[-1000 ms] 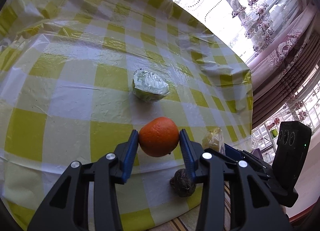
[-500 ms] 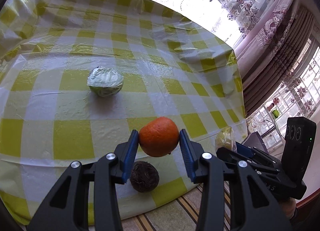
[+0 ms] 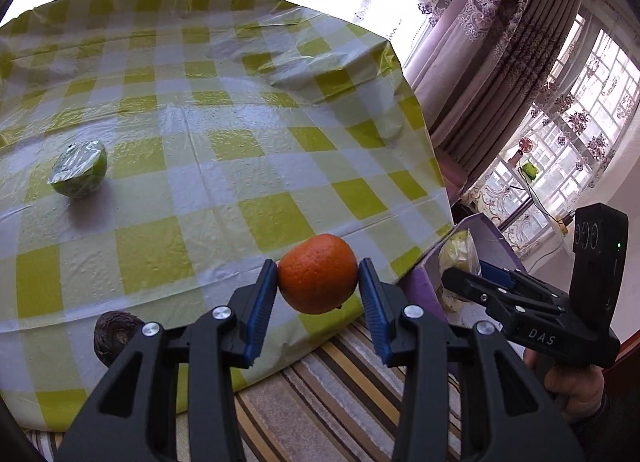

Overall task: Organize fruits
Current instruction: 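Carry the orange and the wrapped pear half with both tools into the box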

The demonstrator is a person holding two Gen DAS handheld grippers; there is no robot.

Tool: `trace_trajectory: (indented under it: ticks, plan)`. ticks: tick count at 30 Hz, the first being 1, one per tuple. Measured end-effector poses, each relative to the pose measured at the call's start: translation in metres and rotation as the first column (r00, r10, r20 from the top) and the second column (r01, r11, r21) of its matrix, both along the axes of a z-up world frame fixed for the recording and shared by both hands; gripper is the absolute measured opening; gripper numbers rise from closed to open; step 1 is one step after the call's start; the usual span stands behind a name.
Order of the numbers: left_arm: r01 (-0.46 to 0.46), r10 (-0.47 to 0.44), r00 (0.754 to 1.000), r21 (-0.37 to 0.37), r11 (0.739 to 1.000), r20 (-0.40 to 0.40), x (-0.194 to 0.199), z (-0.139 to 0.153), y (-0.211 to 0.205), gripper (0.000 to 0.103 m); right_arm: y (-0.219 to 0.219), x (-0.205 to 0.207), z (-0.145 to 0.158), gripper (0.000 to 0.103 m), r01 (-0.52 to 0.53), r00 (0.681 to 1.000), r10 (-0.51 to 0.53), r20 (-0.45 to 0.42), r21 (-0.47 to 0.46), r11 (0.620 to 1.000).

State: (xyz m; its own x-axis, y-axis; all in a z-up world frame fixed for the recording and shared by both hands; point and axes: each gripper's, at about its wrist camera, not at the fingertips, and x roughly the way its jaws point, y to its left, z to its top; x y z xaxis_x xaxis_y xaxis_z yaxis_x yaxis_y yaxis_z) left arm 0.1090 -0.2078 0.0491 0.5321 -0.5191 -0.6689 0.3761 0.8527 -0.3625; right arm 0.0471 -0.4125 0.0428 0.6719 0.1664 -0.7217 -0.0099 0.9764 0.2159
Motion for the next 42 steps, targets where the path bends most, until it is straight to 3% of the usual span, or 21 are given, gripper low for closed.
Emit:
trace_trajectory:
  ticks: [9, 16, 22, 27, 30, 42]
  plan:
    - [0.137, -0.138, 0.990, 0.053, 0.989, 0.018, -0.012, 0.002, -0.075, 0.042, -0.072, -0.034, -0.013, 0.061, 0.138, 0.988, -0.142, -0.056, -0.067, 0.988]
    - [0.263, -0.269, 0.962, 0.131, 0.956, 0.034, -0.024, 0.000, -0.140, 0.042, -0.125, -0.059, -0.034, 0.061, 0.226, 0.962, -0.243, -0.120, -0.143, 0.964]
    - [0.370, -0.382, 0.924, 0.230, 0.900, 0.007, -0.034, -0.019, -0.198, 0.042, -0.154, -0.067, -0.053, 0.061, 0.263, 0.941, -0.292, -0.170, -0.172, 0.949]
    - [0.443, -0.456, 0.889, 0.344, 0.828, -0.047, -0.037, -0.044, -0.237, 0.042, -0.164, -0.063, -0.064, 0.061, 0.252, 0.934, -0.291, -0.205, -0.197, 0.947]
    - [0.462, -0.469, 0.879, 0.398, 0.793, -0.085, -0.035, -0.059, -0.253, 0.042, -0.164, -0.056, -0.070, 0.061, 0.230, 0.932, -0.279, -0.230, -0.220, 0.948]
    - [0.537, -0.524, 0.833, 0.490, 0.687, -0.180, -0.028, -0.096, -0.290, 0.042, -0.163, -0.037, -0.096, 0.061, 0.153, 0.910, -0.231, -0.344, -0.238, 0.959]
